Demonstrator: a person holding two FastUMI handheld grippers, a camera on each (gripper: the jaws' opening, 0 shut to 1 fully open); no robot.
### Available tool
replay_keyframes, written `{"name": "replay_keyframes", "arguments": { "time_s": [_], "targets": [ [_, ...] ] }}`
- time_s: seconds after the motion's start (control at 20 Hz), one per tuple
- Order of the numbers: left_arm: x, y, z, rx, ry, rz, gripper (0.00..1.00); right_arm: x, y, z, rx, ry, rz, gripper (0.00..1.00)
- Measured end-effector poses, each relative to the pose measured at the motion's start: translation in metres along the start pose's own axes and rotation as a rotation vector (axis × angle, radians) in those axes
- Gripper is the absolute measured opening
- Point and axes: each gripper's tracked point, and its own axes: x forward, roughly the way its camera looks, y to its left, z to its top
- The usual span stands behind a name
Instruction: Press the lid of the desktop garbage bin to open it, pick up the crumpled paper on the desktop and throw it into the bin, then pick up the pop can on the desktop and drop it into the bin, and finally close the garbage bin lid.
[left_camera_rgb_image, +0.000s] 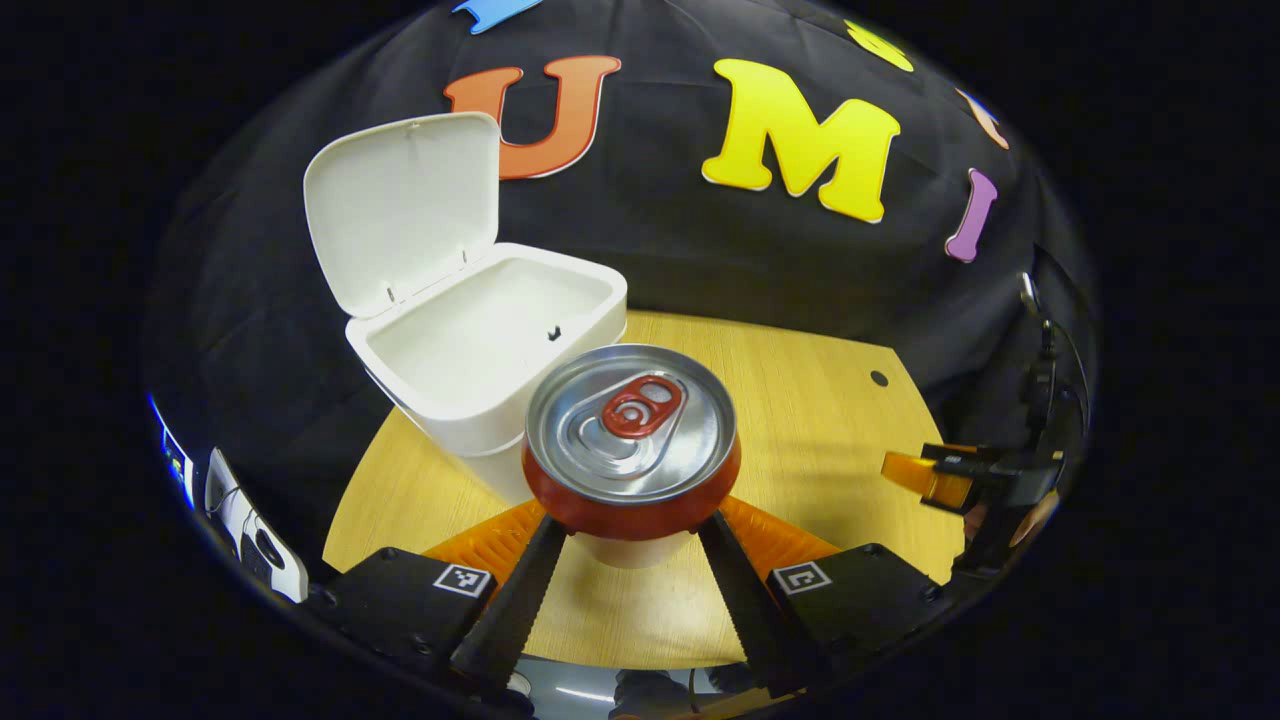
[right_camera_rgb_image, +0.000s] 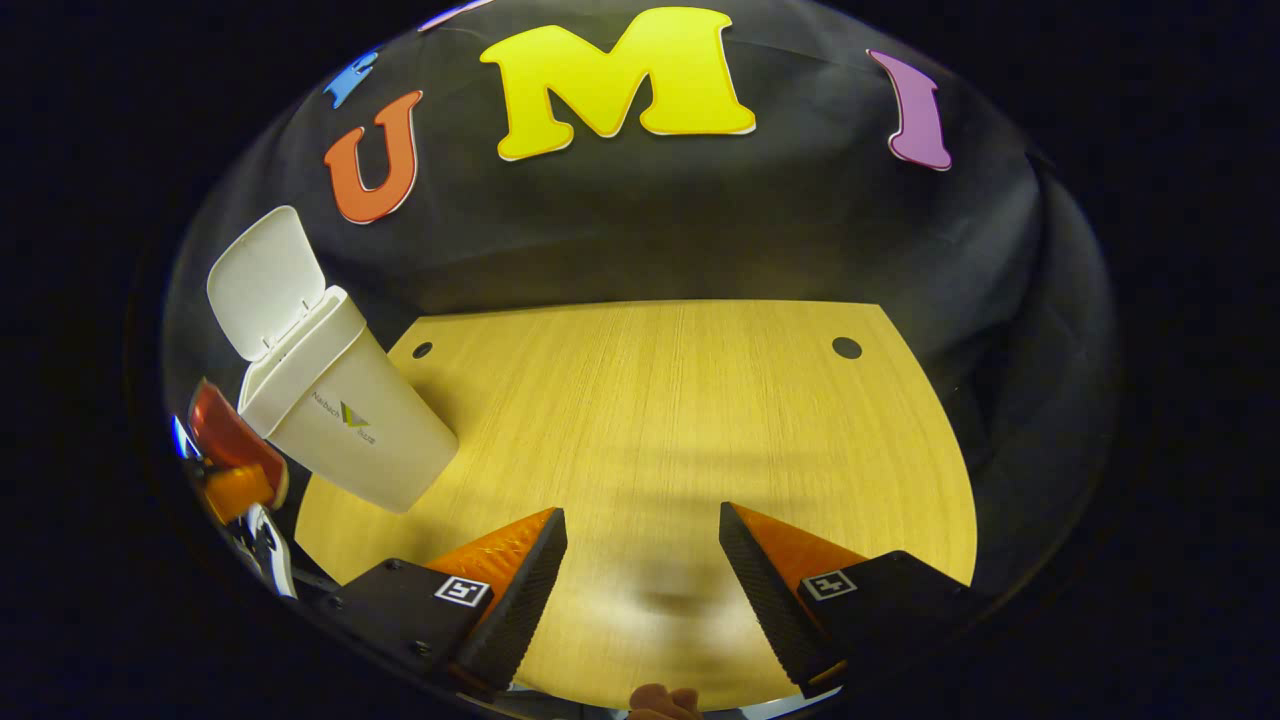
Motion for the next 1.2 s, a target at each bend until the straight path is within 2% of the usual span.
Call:
{"name": "replay_keyframes", "arguments": {
  "time_s": [0.1,0.15,0.25,0.3,0.4,0.7,1.0,1.2],
  "targets": [
    [-0.011,0.004,0.019,-0.010,0.001,0.030,0.86,-0.002,0.000,-0.013,-0.025,0.016,0.004,0.93],
    [-0.019,0.006,0.029,-0.008,-0.004,0.048,0.87,-0.004,0.001,-0.019,-0.028,0.025,0.011,0.97],
    [-0.037,0.008,0.054,-0.008,-0.045,0.058,0.87,-0.006,0.001,-0.029,-0.009,0.037,0.011,0.97],
    [-0.043,0.014,0.063,-0.004,-0.057,0.074,0.86,-0.009,0.005,-0.038,0.007,0.050,0.021,0.94],
    [-0.051,0.028,0.081,0.007,-0.072,0.124,0.86,-0.011,0.008,-0.051,0.011,0.078,0.029,0.97],
    [-0.016,0.075,0.121,-0.001,-0.123,0.214,0.86,-0.020,0.007,-0.058,0.025,0.076,0.013,0.97],
    [0.046,0.084,0.118,-0.091,-0.074,0.183,0.86,-0.029,-0.006,-0.068,0.030,0.092,-0.023,0.97],
    [0.052,0.083,0.108,-0.135,-0.054,0.156,0.88,-0.032,-0.021,-0.074,0.027,0.096,-0.066,0.97]
  ]
}}
